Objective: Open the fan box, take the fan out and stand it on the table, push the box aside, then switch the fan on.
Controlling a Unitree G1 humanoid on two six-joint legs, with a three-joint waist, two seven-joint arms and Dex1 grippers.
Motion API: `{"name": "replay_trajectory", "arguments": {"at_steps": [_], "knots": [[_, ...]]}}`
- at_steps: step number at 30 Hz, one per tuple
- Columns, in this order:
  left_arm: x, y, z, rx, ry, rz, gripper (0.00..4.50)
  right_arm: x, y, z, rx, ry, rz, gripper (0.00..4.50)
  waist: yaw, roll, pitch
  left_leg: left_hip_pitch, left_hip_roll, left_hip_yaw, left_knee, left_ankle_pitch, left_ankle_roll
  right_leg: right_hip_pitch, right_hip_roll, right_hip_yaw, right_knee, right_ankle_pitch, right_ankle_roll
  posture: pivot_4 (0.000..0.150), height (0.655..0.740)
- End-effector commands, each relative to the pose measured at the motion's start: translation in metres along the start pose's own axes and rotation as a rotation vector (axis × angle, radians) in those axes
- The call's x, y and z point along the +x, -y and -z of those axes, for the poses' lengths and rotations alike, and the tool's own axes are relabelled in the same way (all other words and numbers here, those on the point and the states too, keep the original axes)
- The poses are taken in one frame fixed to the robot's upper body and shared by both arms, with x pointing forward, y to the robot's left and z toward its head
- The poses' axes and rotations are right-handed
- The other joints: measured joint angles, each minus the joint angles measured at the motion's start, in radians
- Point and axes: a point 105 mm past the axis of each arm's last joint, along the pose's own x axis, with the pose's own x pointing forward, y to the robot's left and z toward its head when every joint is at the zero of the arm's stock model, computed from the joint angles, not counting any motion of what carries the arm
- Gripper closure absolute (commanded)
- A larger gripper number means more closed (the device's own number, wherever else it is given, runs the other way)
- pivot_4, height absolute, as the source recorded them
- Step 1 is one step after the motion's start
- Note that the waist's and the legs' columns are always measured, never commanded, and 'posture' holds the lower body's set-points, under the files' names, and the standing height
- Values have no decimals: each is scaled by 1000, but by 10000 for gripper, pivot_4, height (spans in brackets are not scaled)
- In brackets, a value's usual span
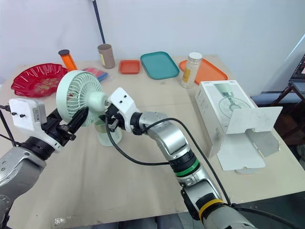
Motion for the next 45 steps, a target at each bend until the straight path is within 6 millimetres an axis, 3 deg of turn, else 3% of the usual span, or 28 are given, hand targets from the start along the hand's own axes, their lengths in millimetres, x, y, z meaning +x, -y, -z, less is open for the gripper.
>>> {"name": "replay_trajectory", "arguments": {"at_steps": [1, 12, 20, 25, 31, 34, 37, 38, 41, 43, 44, 45], "knots": [[-19, -6, -21, 47, 62, -9, 492, 0, 2, -13, -43, 41, -5, 40828, 0, 0, 0, 0, 0, 0, 0, 0, 0, 0, 0, 0, 0, 0, 0, 1500, 7400], [-44, 2, -42, -81, 58, 162, 492, 0, 4, -9, -49, 34, -8, 40828, -1, 1, 0, 1, 0, 0, 0, 0, 0, 0, 0, 0, 0, 0, 0, 1500, 7400], [-69, -41, -52, -62, 18, 36, 492, 0, 4, -8, -50, 38, -14, 40828, -2, 4, 2, 1, 1, 0, -1, 0, 0, 0, 1, 0, 0, 0, -1, 1500, 7400], [-100, -80, -37, 14, -99, -79, 492, 1, 3, -10, -52, 44, -27, 40828, -4, 6, 3, 1, 1, 1, -1, 0, 0, 0, 1, -1, -1, 0, -1, 1500, 7400], [-107, -89, -6, 67, -225, -22, 492, -2, 4, -17, -60, 74, -39, 40828, -3, 5, 3, 1, 1, 1, -2, 0, 0, 0, 1, -1, -1, -1, -2, 1500, 7400], [-98, -86, 13, 82, -275, 53, 9942, -8, 0, -17, -67, 84, -69, 40828, -3, 5, 3, 1, 1, 1, -2, 0, 0, 0, 1, -1, -1, -2, -2, 1500, 7400], [-91, -83, 20, 86, -277, 94, 14709, -13, -5, -16, -66, 89, -91, 40828, -3, 5, 3, 2, 1, 1, -2, 0, 0, 1, 1, -1, -1, -2, -2, 1500, 7400], [-89, -81, 23, 92, -277, 119, 19841, -15, -6, -16, -66, 95, -99, 40828, -3, 5, 3, 1, 1, 1, -2, 0, 0, 0, 1, -1, -1, -2, -2, 1500, 7400], [-82, -75, 32, 117, -287, 199, 27439, -22, -9, -20, -54, 124, -122, 40828, -3, 5, 3, 1, 1, 1, -3, 0, 0, 0, 1, -1, -1, -2, -2, 1500, 7400], [-79, -74, 35, 125, -289, 220, 35672, -26, -10, -23, -49, 140, -131, 40828, -4, 5, 3, 1, 1, 1, -3, 0, 0, -1, 1, -1, -1, -2, -2, 1500, 7400], [-77, -74, 35, 126, -289, 225, 35672, -27, -10, -24, -48, 146, -135, 40828, -4, 5, 3, 1, 1, 1, -3, 0, 0, -1, 1, -1, -1, -2, -2, 1500, 7400], [-74, -74, 37, 130, -289, 233, 39373, -29, -10, -25, -47, 149, -137, 40828, -4, 5, 3, 1, 1, 1, -3, 0, 0, -1, 1, -1, -1, -2, -2, 1500, 7400]]}}
